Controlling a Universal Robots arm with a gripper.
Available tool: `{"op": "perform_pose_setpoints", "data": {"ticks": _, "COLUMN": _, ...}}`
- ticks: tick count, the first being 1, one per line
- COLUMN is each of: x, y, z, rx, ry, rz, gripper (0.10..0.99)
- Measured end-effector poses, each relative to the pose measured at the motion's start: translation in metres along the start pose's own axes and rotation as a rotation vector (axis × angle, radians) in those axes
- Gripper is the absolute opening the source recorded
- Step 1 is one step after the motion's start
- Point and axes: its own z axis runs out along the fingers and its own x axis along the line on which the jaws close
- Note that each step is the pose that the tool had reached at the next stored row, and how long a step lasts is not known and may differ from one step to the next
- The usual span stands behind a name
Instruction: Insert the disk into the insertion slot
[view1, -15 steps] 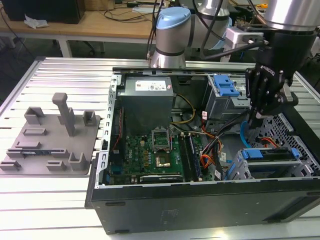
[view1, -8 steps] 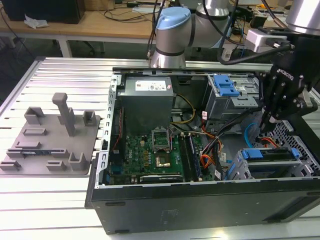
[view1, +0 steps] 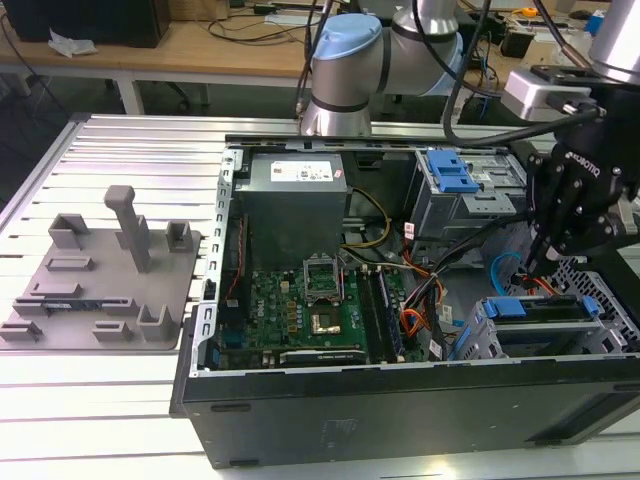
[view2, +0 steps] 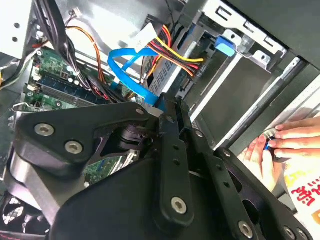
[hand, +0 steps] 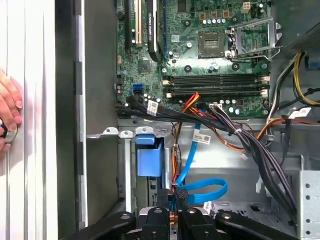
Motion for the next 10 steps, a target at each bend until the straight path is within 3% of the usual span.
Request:
{"op": "perform_pose_setpoints", "data": {"ticks": 3, "x": 0.0042, "y": -0.0045, "z": 0.0023, "rx": -0.018, "ry": -0.0001, "rz": -0.002, "gripper": 0.165}}
{"op": "perform_pose_setpoints", "data": {"ticks": 5, "x": 0.0053, "y": -0.0065, "z": 0.0055, "rx": -0.019, "ry": -0.0036, "rz": 0.001, "gripper": 0.165}}
{"op": "perform_pose_setpoints", "data": {"ticks": 6, "x": 0.0062, "y": -0.0077, "z": 0.0074, "rx": -0.019, "ry": -0.0125, "rz": 0.006, "gripper": 0.165}}
{"op": "perform_pose_setpoints", "data": {"ticks": 8, "x": 0.0076, "y": -0.0138, "z": 0.0084, "rx": -0.02, "ry": -0.0389, "rz": 0.007, "gripper": 0.165}}
{"op": "perform_pose_setpoints", "data": {"ticks": 10, "x": 0.008, "y": -0.0155, "z": 0.0085, "rx": -0.02, "ry": -0.0405, "rz": 0.008, "gripper": 0.165}}
